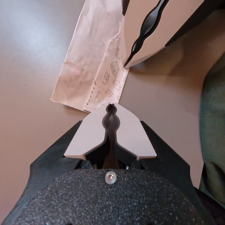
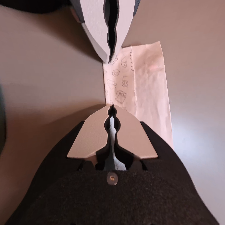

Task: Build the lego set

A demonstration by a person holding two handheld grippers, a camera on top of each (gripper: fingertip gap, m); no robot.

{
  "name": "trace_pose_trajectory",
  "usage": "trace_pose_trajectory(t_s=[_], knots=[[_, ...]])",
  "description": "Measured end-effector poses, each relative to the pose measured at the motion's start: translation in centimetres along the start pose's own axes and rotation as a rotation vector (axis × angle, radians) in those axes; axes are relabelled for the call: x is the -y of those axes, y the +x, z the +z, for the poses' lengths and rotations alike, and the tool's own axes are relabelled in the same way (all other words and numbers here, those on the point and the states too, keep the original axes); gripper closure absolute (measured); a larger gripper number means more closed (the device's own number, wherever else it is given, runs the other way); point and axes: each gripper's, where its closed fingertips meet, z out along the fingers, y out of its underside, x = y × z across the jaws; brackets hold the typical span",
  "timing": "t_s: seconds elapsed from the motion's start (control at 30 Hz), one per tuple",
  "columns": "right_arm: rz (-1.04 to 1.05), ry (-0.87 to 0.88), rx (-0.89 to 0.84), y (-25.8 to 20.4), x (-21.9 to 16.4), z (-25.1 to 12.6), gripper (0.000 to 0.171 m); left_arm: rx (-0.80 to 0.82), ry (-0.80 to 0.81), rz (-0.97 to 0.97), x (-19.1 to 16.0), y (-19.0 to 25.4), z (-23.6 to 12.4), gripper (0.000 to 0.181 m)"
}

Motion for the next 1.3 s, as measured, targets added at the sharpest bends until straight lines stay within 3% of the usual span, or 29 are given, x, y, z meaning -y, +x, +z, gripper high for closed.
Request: trace_pose_trajectory(t_s=[0.03, 0.3, 0.97, 1.07, 1.17, 1.27, 1.3], knots=[[-0.009, 0.005, -0.01, 0.0, -0.4, -0.2, 0.171, 0.0, 0.001, 0.0, 0.0, 0.0, 0.0, 0.179], [-0.026, 0.026, -0.059, 0.2, -3.4, -2.3, 0.171, 0.005, 0.004, -0.012, -0.1, -0.1, -0.1, 0.178], [0.153, -0.012, -0.078, 1.4, -10.0, -6.5, 0.171, 0.008, -0.004, -0.017, -0.2, -0.2, -0.2, 0.178], [0.138, -0.043, -0.147, 2.1, -10.2, -6.8, 0.171, 0.002, -0.001, -0.035, -0.1, -0.2, -0.2, 0.179], [0.149, 0.103, -0.168, 2.8, -8.1, -8.9, 0.171, -0.008, 0.004, -0.037, -0.1, -0.1, -0.2, 0.18], [0.007, 0.178, -0.219, 2.4, -6.0, -10.1, 0.171, -0.031, 0.021, -0.05, 0.1, 0.1, -0.2, 0.181], [-0.025, 0.187, -0.22, 1.9, -5.4, -9.6, 0.117, -0.038, 0.031, -0.044, 0.3, 0.2, -0.2, 0.181]])
